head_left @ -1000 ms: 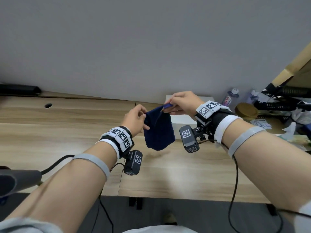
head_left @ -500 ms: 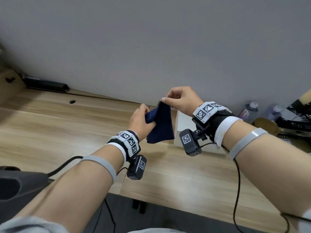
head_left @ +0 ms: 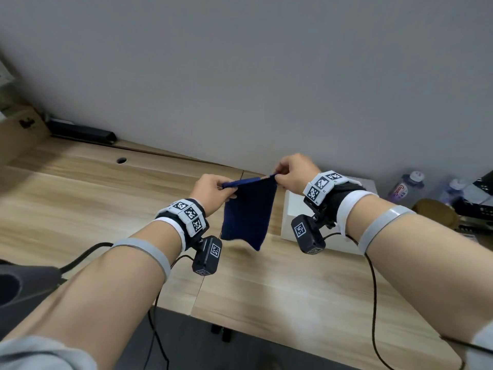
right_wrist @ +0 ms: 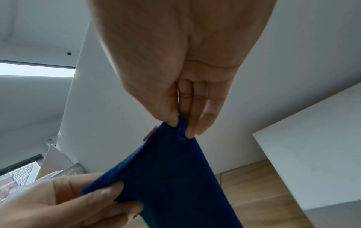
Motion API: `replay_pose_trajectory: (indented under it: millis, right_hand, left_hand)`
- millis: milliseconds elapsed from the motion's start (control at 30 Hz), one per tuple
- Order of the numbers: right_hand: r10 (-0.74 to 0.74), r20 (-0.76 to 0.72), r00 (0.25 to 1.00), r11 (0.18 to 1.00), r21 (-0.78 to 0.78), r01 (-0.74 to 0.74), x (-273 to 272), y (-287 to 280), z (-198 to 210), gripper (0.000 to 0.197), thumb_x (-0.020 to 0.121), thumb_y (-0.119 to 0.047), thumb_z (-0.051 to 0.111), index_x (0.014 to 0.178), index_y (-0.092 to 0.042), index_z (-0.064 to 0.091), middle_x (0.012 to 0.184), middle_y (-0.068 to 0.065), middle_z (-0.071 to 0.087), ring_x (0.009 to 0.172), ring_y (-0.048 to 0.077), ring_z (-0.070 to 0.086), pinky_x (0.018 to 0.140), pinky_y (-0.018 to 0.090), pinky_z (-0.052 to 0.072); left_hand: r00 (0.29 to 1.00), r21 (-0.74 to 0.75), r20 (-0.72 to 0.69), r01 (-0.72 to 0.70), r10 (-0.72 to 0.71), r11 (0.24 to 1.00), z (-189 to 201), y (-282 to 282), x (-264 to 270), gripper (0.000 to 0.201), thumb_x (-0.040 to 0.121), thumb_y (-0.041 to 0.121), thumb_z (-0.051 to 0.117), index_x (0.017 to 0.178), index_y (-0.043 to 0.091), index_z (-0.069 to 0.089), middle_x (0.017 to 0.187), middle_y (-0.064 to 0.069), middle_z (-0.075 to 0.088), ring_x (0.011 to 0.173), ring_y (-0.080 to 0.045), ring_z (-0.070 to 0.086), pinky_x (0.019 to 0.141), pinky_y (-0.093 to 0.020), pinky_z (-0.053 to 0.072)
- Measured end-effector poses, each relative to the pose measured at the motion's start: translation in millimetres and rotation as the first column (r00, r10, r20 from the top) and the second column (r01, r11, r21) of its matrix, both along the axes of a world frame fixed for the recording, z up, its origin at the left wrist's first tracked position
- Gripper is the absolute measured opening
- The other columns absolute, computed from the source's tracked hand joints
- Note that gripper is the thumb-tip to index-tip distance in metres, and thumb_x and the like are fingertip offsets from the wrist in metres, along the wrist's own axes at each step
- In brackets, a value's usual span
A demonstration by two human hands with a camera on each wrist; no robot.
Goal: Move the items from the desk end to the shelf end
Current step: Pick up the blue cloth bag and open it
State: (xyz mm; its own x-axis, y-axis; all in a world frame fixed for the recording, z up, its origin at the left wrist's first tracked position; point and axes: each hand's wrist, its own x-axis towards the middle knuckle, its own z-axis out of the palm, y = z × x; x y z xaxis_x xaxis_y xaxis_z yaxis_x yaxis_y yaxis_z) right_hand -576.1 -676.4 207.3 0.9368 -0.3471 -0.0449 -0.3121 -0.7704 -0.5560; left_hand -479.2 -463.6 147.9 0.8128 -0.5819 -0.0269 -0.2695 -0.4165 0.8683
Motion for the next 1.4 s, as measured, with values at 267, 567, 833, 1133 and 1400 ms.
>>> replay_pose_trajectory:
  millis: [267,567,833,1133,1400]
  right_hand:
    - [-0.055,0.214,0.975,0.988,0.150,0.022,5.1,0.4,-14.2,0.010,0.080,-0.017,0.060,0.083,-0.021,0.069,0.083,0.002,0.073,0.082,0.022,0.067,0.078,0.035,0.054]
    - [0.133,-0.188,0.973,0.944,0.323,-0.067,-59.8,29.1,-117.8,0.011,0.088,-0.008,0.065,0.085,-0.017,0.070,0.080,0.004,0.070,0.073,0.021,0.065,0.080,0.042,0.059]
    - [0.239,-0.481,0.844,0.848,0.527,0.061,-117.9,60.8,-191.6,0.010,0.091,-0.004,0.062,0.095,0.000,0.069,0.088,0.020,0.069,0.067,0.022,0.069,0.074,0.040,0.062]
    - [-0.236,-0.297,0.925,0.846,0.405,0.347,-111.8,45.2,-224.8,0.009,0.084,-0.005,0.068,0.078,-0.013,0.067,0.074,0.004,0.069,0.065,0.026,0.073,0.067,0.037,0.062]
    - [-0.302,-0.235,0.924,0.860,0.350,0.370,-73.2,2.5,-255.6,0.016,0.081,-0.011,0.064,0.075,-0.025,0.069,0.075,-0.001,0.073,0.071,0.018,0.072,0.077,0.036,0.059]
  left_hand:
    - [0.998,-0.209,-0.070,-0.021,0.007,0.978,5.9,11.3,9.4,0.016,0.094,0.007,0.065,0.091,0.019,0.075,0.091,-0.015,0.075,0.088,-0.020,0.066,0.090,-0.035,0.057]
    - [0.936,0.247,-0.312,0.247,-0.165,0.937,-84.1,64.2,-36.1,0.013,0.094,0.019,0.068,0.102,0.017,0.078,0.091,-0.005,0.078,0.089,-0.013,0.074,0.087,-0.038,0.057]
    - [0.763,0.303,-0.605,0.485,-0.227,0.820,-145.7,86.5,-77.0,0.013,0.091,0.017,0.070,0.098,0.008,0.077,0.077,0.001,0.076,0.074,-0.008,0.071,0.068,-0.022,0.053]
    - [0.921,0.304,-0.360,0.265,-0.148,0.915,-166.7,39.0,-58.3,0.013,0.096,0.018,0.063,0.089,0.011,0.071,0.086,-0.010,0.074,0.074,-0.015,0.067,0.065,-0.021,0.051]
    - [0.978,0.357,-0.207,0.043,0.035,0.933,-200.4,-17.8,-27.6,0.015,0.092,0.026,0.066,0.077,0.021,0.068,0.079,-0.009,0.072,0.082,-0.031,0.069,0.084,-0.043,0.056]
